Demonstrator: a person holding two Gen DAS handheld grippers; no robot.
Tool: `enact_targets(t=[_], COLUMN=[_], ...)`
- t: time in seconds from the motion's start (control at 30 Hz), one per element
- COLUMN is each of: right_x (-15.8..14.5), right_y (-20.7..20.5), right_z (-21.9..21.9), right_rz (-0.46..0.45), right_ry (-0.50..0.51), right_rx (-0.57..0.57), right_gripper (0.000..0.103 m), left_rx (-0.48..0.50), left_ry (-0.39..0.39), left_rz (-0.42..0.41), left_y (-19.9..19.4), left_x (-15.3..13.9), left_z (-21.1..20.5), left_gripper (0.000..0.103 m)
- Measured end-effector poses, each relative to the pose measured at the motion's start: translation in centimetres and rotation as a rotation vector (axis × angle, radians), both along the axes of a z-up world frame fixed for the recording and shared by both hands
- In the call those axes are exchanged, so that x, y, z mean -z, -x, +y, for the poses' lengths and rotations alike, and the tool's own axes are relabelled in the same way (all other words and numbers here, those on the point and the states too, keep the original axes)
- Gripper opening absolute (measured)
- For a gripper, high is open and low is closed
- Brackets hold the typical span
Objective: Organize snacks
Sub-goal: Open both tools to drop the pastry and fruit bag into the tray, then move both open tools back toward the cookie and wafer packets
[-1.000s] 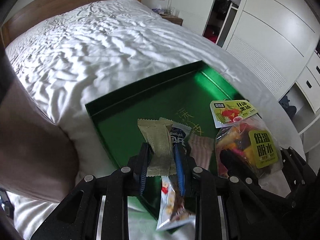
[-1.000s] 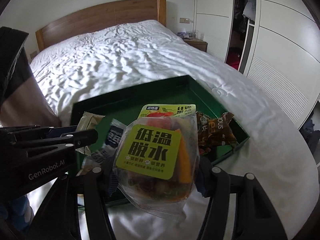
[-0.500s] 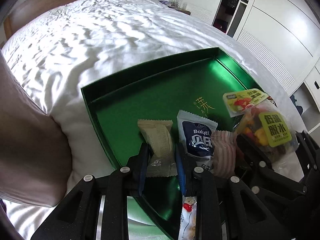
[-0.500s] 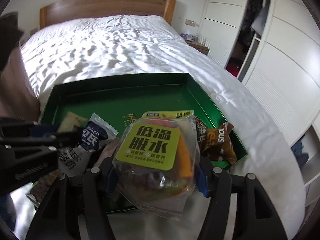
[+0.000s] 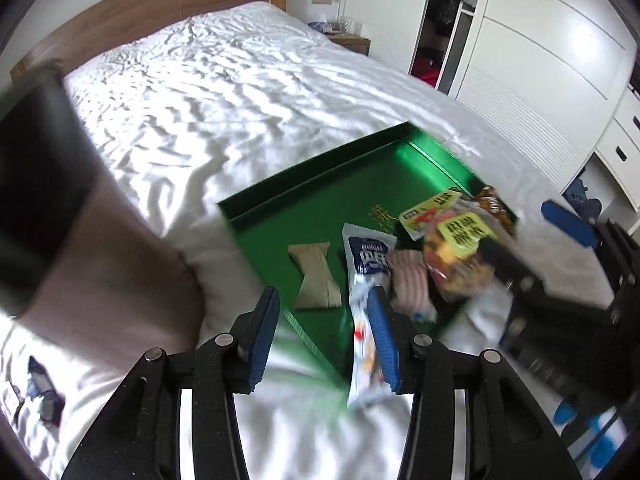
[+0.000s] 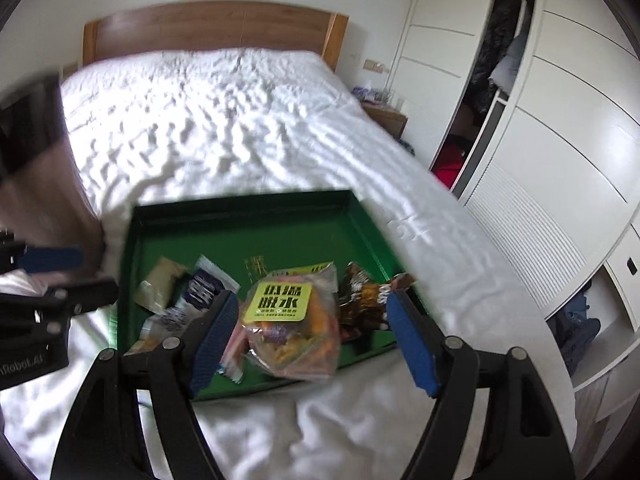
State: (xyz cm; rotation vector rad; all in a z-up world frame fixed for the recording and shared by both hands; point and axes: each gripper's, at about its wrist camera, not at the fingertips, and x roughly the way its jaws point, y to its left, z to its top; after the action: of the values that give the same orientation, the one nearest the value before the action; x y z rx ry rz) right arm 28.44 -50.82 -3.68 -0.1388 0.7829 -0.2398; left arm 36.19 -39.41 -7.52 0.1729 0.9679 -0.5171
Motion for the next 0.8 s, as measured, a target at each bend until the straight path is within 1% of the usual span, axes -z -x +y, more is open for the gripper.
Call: enact_targets(t=[0.1, 0.23, 0.37, 0.4, 0.43, 0.57, 0.7, 0.8], right_x=[-3.2, -9.3, -15.8, -17.5, -18.8, -23.9, -27.4, -29.0], right_y=[1.8, 5.4, 9.7, 11.1, 12.0, 16.7, 21.1, 23.8], right_z=[0.7, 2.3, 4.8, 5.7, 6.3, 9.7, 13.3, 15.4], right_rz=[-0.033, -0.116, -0.212, -0.242, -0.265, -0.358, -0.419, -0.449], right_ry=[0.002, 0.001, -0.008, -0.009, -0.015, -0.03, -0.035, -0.061], right_rx=[0.003, -0.011, -0.047, -0.057, -0.067, -0.117, -0.178, -0.224], right_gripper=[0.077, 0.077, 0.077, 0.077, 0.077, 0.077, 0.077, 0.077], left_rx=[-0.01, -0.044, -0.092, -0.104, -0.12, -0.172, -0.207, -0.228], left_ry=[-0.001, 0.013, 0.044, 0.051, 0.053, 0.058, 0.061, 0.064], left_rz=[-0.023, -0.089, -0.184, -0.205, -0.23, -0.325, -0.4, -0.448], left_y=[1.9, 4.7, 8.1, 8.9, 10.0, 14.2, 18.5, 21.9], left_x=[-2.4, -7.3, -13.2, -14.4, -15.9, -20.1, -23.1, -24.8], left_z=[2.0, 5.9, 11.6, 13.0, 14.7, 20.3, 24.7, 27.9], left_gripper=[0.042, 0.042, 0.043, 0.046, 0.048, 0.049, 0.049, 0.05])
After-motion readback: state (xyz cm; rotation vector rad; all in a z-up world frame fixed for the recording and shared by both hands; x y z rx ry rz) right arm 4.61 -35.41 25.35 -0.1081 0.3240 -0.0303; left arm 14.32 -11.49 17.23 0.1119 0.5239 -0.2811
